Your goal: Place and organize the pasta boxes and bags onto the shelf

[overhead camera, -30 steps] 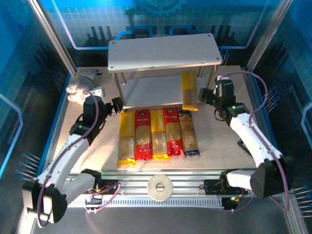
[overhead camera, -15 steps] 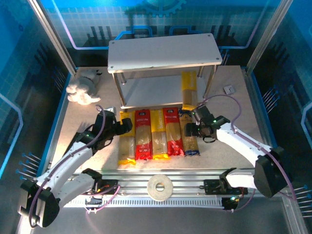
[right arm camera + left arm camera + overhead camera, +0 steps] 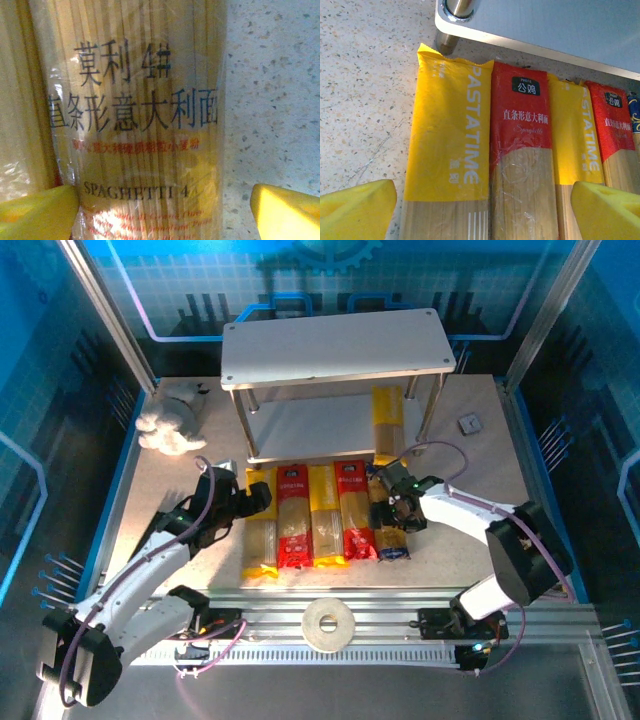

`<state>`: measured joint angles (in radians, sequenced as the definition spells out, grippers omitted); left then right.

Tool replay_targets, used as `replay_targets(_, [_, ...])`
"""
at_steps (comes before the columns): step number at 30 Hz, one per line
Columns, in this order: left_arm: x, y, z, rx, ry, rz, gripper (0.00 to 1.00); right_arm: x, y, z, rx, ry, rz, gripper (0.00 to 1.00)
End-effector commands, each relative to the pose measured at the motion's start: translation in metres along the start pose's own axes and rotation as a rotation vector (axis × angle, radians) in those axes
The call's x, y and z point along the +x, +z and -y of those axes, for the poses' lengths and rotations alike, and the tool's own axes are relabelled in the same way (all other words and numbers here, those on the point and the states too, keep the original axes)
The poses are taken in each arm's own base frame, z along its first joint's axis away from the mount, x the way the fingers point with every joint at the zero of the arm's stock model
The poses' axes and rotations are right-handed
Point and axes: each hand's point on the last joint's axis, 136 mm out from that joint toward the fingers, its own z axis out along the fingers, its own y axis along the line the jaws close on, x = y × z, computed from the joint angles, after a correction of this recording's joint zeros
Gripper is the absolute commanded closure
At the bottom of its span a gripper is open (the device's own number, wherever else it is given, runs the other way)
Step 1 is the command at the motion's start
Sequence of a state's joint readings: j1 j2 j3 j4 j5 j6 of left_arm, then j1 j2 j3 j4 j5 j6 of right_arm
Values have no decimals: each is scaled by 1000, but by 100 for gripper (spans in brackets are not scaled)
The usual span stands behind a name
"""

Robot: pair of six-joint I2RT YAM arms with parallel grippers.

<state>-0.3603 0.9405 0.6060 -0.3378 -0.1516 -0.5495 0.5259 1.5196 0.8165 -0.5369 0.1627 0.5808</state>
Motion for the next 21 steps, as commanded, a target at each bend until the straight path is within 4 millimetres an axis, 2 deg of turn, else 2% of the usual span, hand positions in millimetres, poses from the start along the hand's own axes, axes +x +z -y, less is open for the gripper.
replay_targets(1, [-1,-1,3,13,-9,6,8,-1,8,-8,-1,-5,-10,10])
replay_targets(7, [-2,2,3,5,-7,6,8,4,22,-16,-32,-9,-57,10])
replay_targets(9, [-2,2,3,4,-7,6,8,7,27,-17,-35,-16,-74,13])
replay_targets(15, [-3,4,3,4,-7,7,9,15,31,-14,-26,-32,-103,41])
replay_targets(21, [-3,4,4,9,-8,8,9,19,23,-11,-40,-41,-107,71])
